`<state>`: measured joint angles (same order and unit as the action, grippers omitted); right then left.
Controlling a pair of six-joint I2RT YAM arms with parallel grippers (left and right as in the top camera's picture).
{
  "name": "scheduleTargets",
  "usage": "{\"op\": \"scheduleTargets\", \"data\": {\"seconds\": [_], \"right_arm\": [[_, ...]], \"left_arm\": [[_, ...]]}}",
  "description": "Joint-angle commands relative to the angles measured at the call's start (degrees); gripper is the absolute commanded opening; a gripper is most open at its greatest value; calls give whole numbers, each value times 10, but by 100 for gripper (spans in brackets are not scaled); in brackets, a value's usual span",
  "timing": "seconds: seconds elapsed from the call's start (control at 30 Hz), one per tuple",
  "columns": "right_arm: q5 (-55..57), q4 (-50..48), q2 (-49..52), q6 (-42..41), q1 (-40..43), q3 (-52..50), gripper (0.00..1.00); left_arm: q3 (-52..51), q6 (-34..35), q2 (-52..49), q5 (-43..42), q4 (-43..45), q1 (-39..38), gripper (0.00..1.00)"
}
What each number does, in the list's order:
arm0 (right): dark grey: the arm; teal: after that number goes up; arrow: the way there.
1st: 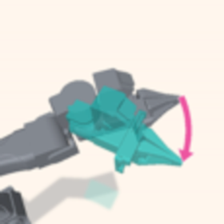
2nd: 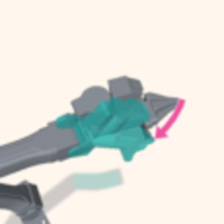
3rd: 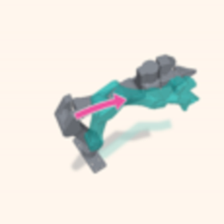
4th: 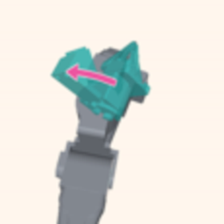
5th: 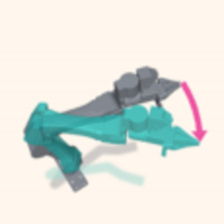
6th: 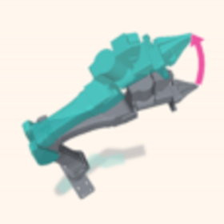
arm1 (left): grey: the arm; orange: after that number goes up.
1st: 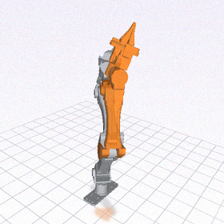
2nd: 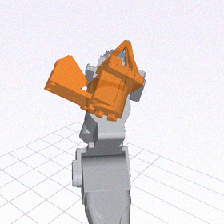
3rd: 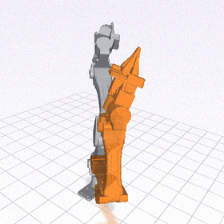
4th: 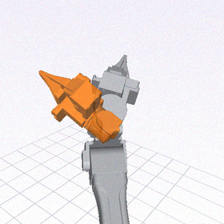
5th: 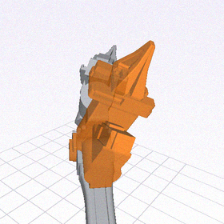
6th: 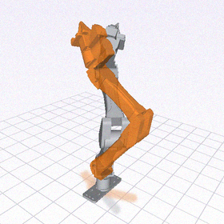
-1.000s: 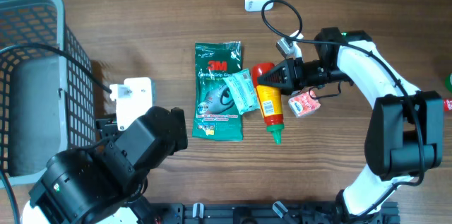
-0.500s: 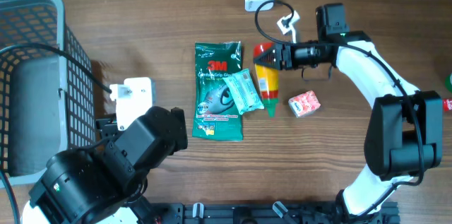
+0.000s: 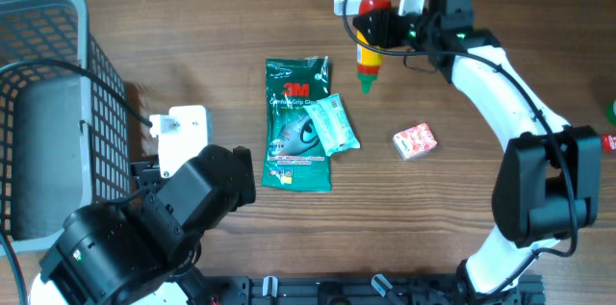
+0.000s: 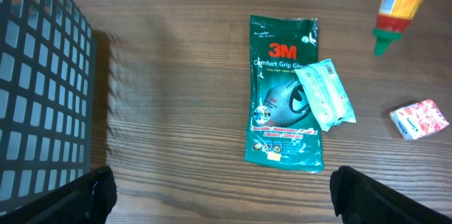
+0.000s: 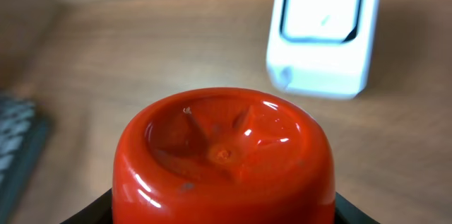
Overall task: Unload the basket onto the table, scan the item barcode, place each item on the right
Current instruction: 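Hold the sauce bottle under the scanner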
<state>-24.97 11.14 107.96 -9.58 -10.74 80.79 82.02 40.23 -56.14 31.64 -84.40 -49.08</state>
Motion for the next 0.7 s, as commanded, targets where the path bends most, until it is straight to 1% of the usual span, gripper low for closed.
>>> {"op": "scheduleTargets", "data": {"seconds": [0.0,0.13,0.3,0.4,0.57,0.67], "right_arm": [[175,-11,-16,70,-22,65,37],[257,-56,-10,134,-32,78,36],[278,-119,21,166,-34,100,35],[289,-115,57,188,-38,144,35],[333,-99,141,241,-55,248,35],[381,-87,191,286,-68,301,35]], "left_arm": [[2,7,1,1,1,1,100],[2,7,1,1,1,1,100],[2,7,1,2,1,1,100],[2,7,1,1,1,1,100],[2,7,1,1,1,1,100],[2,7,1,1,1,1,100]]}}
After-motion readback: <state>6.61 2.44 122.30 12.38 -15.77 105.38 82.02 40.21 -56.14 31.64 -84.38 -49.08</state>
